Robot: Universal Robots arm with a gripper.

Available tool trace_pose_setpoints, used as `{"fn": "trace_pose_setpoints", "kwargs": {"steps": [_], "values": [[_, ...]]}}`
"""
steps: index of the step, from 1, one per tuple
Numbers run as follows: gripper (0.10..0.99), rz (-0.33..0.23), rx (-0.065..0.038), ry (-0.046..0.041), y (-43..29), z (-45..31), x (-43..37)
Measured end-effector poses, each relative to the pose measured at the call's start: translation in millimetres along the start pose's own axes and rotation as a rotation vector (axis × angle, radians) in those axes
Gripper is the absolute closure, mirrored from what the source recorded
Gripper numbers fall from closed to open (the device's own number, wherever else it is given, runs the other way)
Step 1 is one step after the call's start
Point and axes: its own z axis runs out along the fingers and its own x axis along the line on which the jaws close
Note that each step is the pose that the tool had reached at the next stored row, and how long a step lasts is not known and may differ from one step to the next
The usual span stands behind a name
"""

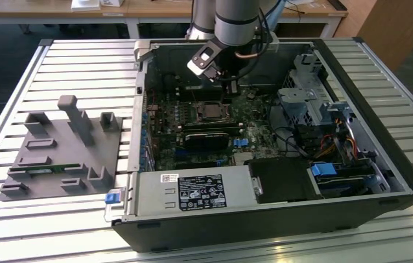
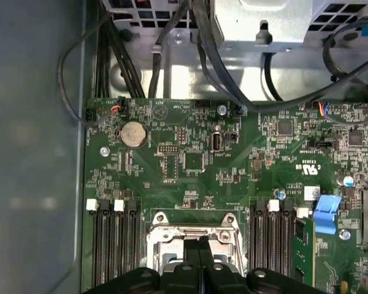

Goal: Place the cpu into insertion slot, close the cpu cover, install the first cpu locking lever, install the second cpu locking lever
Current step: 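Close the cpu cover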

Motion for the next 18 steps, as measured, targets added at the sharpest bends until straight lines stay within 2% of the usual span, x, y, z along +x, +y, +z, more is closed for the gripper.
{"fn": "trace_pose_setpoints", "kwargs": {"steps": [18], "values": [[0.980, 0.000, 0.000, 0.0003, -5.6, 0.2, 0.0]]}}
